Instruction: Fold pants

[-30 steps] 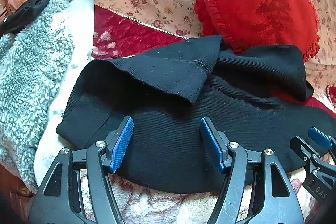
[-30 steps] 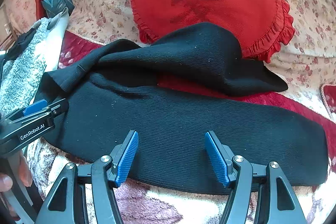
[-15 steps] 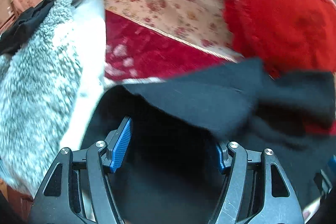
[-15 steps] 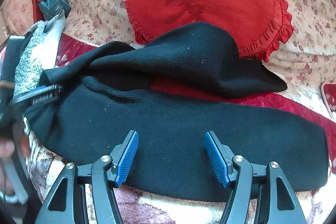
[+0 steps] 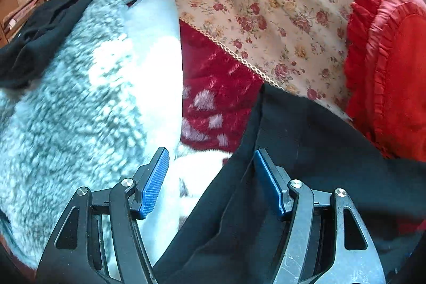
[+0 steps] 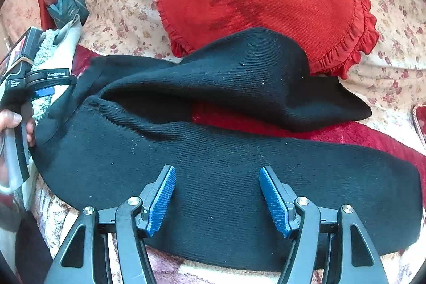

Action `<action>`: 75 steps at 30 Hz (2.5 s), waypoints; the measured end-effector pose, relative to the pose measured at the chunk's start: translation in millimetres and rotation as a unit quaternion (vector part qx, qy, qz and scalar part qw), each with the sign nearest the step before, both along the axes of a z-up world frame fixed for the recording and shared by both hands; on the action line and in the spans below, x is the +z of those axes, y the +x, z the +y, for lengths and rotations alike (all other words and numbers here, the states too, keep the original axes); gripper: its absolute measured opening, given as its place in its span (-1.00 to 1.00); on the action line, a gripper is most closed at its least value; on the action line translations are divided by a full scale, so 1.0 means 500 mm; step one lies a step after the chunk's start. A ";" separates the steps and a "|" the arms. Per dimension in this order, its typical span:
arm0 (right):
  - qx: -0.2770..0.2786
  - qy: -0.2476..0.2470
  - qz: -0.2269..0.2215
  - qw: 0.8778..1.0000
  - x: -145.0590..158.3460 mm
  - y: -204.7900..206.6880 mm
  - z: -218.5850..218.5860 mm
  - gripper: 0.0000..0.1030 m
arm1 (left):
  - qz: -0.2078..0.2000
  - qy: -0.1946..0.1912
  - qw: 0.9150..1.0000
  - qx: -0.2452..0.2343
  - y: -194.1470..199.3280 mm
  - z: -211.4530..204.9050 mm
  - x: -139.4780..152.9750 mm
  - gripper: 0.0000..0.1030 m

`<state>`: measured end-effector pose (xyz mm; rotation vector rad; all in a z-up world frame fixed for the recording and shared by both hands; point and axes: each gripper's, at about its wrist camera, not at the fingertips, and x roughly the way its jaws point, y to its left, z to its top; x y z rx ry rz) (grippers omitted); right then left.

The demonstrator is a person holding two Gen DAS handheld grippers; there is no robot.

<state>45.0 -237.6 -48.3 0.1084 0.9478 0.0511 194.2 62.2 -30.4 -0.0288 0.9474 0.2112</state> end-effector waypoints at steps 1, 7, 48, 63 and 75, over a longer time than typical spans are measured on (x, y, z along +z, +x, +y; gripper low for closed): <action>0.001 0.002 0.000 1.000 0.002 -0.003 0.001 0.25 | 0.001 0.001 1.000 -0.003 -0.014 0.001 0.003 0.29; 0.007 0.010 -0.002 1.000 0.012 -0.034 0.006 0.25 | 0.012 -0.015 1.000 -0.019 -0.115 -0.005 0.004 0.29; -0.067 0.147 -0.020 0.987 -0.010 -0.114 -0.124 -0.85 | 0.046 -0.217 0.975 0.010 -0.213 -0.001 -0.068 -0.81; -0.021 0.142 0.091 0.985 -0.026 -0.203 -0.104 -0.78 | 0.080 -0.204 0.976 -0.010 -0.333 0.068 -0.062 -0.63; -0.147 0.057 0.068 0.985 0.091 -0.306 -0.291 -0.49 | 0.016 -0.131 0.991 -0.027 -0.401 0.067 0.048 -0.52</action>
